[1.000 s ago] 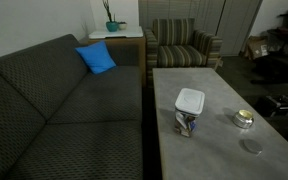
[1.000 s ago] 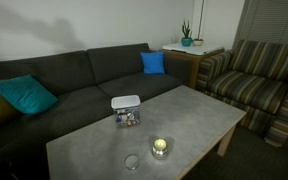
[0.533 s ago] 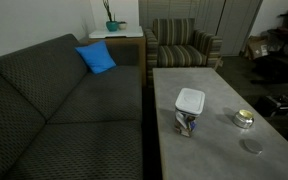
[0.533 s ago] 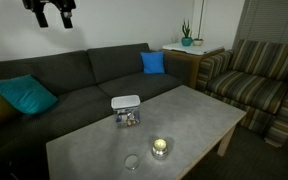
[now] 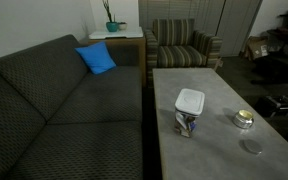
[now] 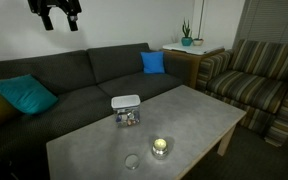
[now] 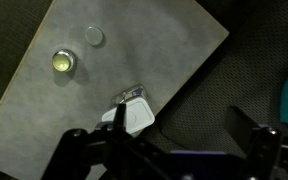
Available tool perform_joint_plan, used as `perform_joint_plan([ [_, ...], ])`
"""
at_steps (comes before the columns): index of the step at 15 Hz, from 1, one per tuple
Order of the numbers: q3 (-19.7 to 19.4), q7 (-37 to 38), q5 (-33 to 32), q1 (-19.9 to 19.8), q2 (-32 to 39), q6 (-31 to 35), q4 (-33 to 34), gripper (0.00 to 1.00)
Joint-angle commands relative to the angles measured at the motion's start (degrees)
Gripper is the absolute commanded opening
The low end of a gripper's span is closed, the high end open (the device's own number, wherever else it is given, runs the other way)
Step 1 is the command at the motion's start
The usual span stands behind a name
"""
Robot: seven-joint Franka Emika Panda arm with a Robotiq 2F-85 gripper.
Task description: Press the button on the white lid then remove the lid from the jar and put it on the table
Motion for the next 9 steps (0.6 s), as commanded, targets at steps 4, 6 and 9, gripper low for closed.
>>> perform_joint_plan([
  [4,-0.4,6.8,-8.5,-2.7,22.7,-2.5,16.0,1.00],
  [6,-0.9,7.3,-9.0,-2.8,29.6,-4.2,23.2,1.00],
  [9,-0.8,7.1,-8.2,-2.0,39.6,-6.5,33.6,1.00],
])
